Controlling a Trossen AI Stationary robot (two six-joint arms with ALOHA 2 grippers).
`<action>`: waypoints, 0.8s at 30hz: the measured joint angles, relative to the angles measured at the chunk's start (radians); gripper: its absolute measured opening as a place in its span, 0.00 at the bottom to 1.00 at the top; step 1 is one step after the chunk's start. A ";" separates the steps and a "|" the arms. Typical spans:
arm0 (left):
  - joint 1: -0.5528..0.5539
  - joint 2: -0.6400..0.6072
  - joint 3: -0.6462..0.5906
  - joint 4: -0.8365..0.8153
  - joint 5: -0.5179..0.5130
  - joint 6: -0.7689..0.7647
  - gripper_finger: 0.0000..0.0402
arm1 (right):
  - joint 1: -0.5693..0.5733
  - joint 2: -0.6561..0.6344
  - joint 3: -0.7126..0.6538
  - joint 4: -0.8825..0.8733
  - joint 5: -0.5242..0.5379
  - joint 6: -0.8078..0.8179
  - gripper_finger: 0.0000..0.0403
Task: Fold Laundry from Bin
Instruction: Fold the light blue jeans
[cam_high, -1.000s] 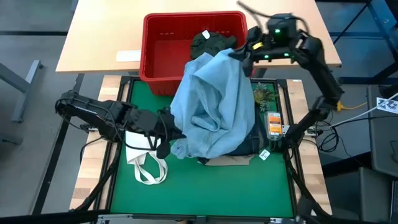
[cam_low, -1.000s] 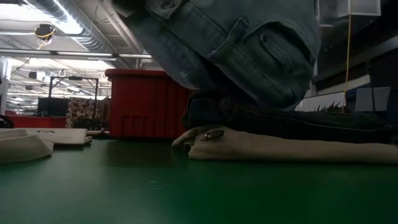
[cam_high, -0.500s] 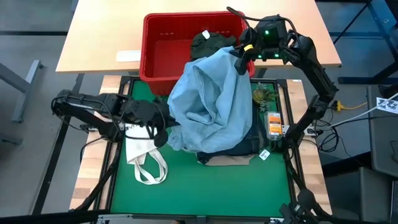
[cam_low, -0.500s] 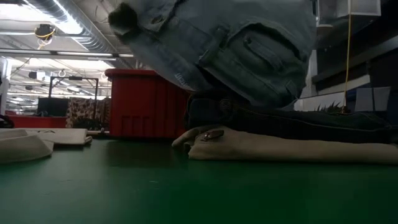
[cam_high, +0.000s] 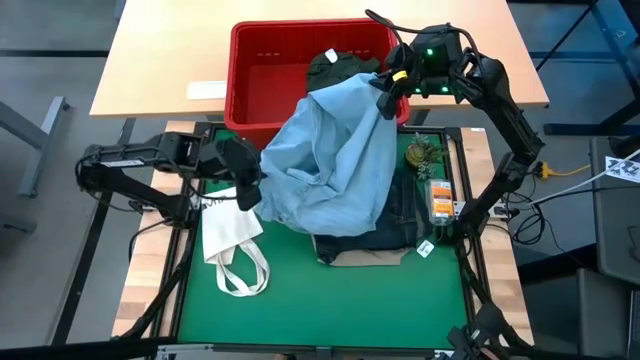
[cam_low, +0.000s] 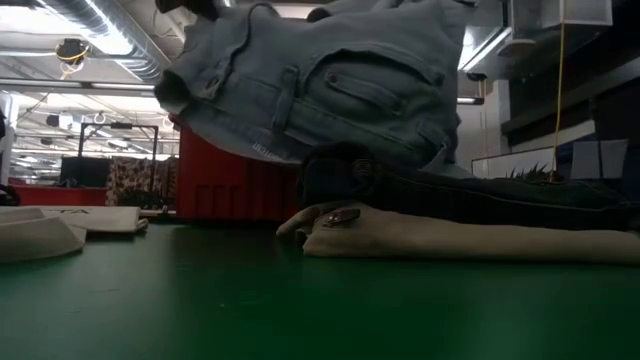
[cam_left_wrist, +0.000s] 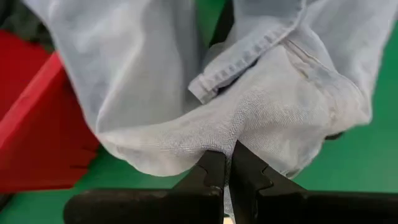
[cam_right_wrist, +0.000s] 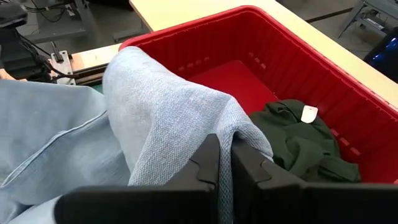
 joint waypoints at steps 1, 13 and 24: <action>0.011 0.002 0.000 0.000 -0.001 0.000 0.00 | 0.000 0.000 0.000 0.000 0.000 0.000 0.04; 0.054 0.003 0.000 -0.011 -0.002 0.008 0.00 | 0.001 0.000 0.000 -0.002 0.083 -0.051 0.37; 0.054 0.003 0.000 -0.011 -0.004 0.008 0.00 | 0.001 0.000 0.033 -0.113 0.544 -0.255 0.55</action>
